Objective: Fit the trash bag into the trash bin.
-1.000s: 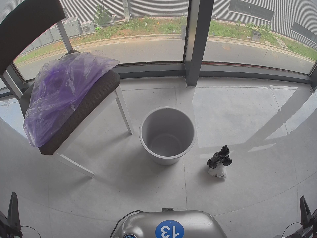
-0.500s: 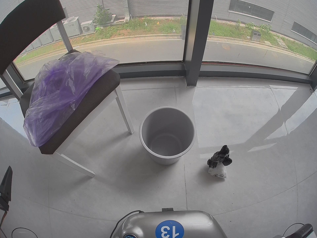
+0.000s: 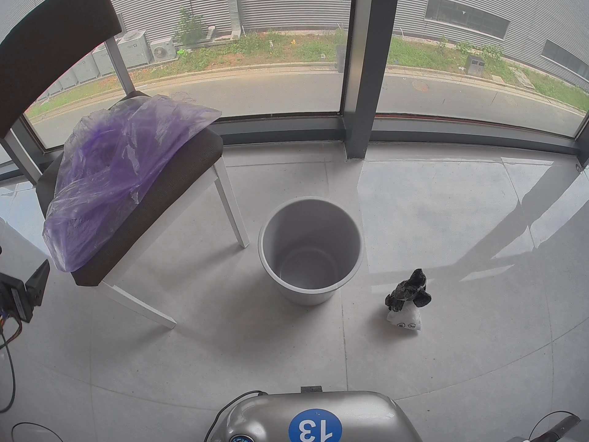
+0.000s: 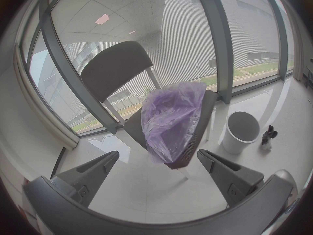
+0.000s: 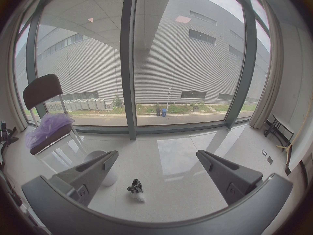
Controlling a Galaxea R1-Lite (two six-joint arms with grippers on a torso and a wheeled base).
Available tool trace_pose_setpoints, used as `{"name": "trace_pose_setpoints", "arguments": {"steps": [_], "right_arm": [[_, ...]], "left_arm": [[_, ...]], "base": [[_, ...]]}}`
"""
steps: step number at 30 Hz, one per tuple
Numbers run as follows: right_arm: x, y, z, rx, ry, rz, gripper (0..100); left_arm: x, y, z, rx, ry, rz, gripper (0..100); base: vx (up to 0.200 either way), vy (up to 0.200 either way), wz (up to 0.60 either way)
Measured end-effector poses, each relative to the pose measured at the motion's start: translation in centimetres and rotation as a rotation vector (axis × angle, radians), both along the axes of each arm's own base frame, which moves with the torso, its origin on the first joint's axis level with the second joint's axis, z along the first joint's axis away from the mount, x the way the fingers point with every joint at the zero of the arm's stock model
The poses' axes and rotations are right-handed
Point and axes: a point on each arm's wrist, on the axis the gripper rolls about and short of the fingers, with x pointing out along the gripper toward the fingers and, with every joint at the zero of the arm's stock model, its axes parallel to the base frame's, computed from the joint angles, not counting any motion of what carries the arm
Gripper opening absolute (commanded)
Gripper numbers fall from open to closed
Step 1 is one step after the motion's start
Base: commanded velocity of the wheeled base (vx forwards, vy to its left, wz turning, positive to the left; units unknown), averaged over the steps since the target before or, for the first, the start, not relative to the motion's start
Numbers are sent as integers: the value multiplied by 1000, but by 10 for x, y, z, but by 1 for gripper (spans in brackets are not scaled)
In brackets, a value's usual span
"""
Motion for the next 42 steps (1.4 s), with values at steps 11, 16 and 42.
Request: {"name": "trace_pose_setpoints", "arguments": {"steps": [11,16,42], "right_arm": [[25,0,2,2,36,11,100],[33,0,1,3,44,20,100],[45,2,0,1,61,43,100]], "left_arm": [[47,35,-15,-171,68,-40,100],[64,45,-17,-221,70,-15,100],[108,59,-40,-262,73,7,100]], "base": [[0,0,0],[0,0,0],[0,0,0]]}}
